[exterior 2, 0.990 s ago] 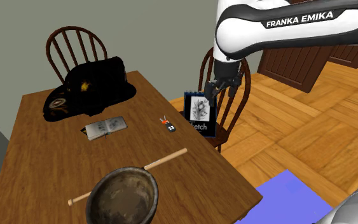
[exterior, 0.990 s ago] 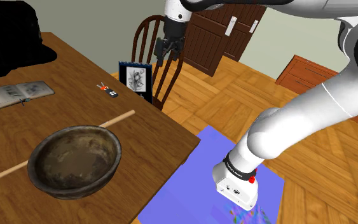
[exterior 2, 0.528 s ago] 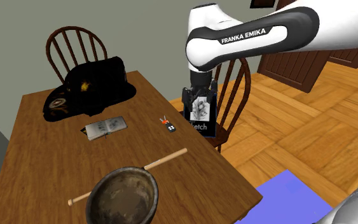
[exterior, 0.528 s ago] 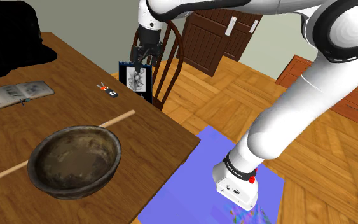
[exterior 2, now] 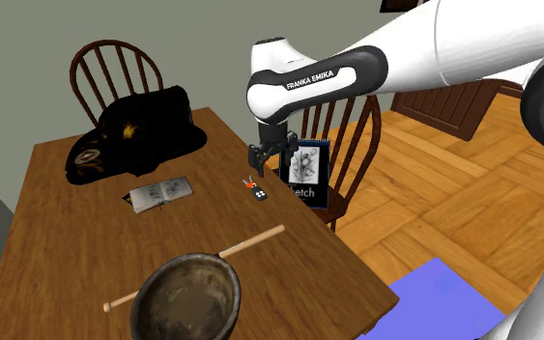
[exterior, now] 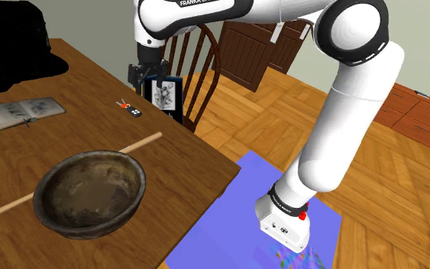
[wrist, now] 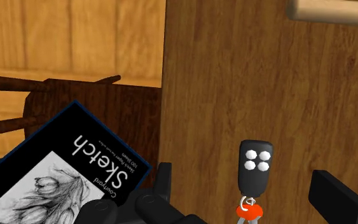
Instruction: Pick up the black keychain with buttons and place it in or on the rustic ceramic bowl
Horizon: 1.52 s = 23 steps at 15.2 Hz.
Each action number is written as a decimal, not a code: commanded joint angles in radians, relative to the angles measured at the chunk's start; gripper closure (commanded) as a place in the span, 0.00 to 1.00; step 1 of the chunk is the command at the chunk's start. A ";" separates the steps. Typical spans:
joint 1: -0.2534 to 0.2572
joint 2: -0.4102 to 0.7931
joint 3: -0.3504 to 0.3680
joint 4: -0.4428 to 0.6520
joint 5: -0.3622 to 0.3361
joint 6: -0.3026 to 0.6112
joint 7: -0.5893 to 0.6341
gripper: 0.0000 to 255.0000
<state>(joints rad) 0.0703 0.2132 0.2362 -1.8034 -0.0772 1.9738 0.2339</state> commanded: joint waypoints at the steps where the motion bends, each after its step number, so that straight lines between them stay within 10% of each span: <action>1: 0.016 0.081 0.004 0.075 -0.013 -0.002 0.021 0.00; 6: 0.054 0.264 0.003 0.264 -0.038 -0.023 0.050 0.00; 21: 0.055 0.294 -0.002 0.205 -0.047 0.064 0.056 0.00; 22: 0.055 0.294 -0.002 0.205 -0.047 0.064 0.056 1.00; 23: 0.055 0.294 -0.002 0.205 -0.047 0.064 0.056 1.00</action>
<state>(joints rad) 0.1253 0.5072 0.2345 -1.5981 -0.1245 2.0379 0.2904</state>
